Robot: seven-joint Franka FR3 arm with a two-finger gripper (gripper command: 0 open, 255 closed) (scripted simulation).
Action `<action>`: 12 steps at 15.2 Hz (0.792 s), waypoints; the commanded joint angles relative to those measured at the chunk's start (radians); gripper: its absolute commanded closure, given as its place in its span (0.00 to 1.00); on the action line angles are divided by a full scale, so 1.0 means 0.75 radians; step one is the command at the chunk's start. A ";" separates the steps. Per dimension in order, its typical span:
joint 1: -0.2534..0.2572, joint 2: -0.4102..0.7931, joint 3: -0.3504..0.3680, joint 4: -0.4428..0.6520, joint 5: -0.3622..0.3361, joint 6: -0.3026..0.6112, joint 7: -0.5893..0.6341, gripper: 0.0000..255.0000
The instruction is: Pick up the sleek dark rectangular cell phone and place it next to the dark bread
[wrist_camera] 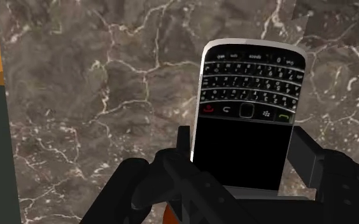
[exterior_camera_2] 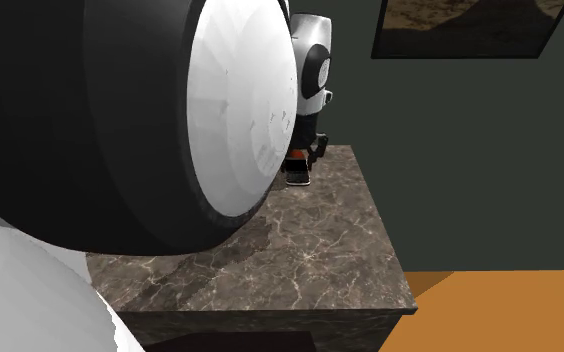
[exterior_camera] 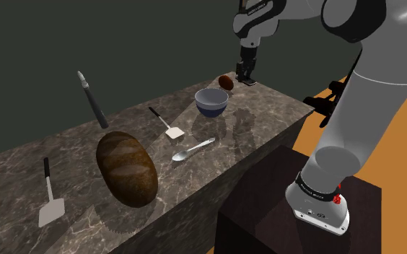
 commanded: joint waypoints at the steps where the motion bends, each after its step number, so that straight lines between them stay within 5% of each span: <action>1: 0.002 -0.010 0.001 0.028 -0.006 -0.037 0.009 1.00; 9: 0.005 -0.042 0.002 0.129 -0.025 -0.166 0.026 1.00; 12: 0.056 -0.135 0.050 0.029 -0.064 -0.143 0.138 1.00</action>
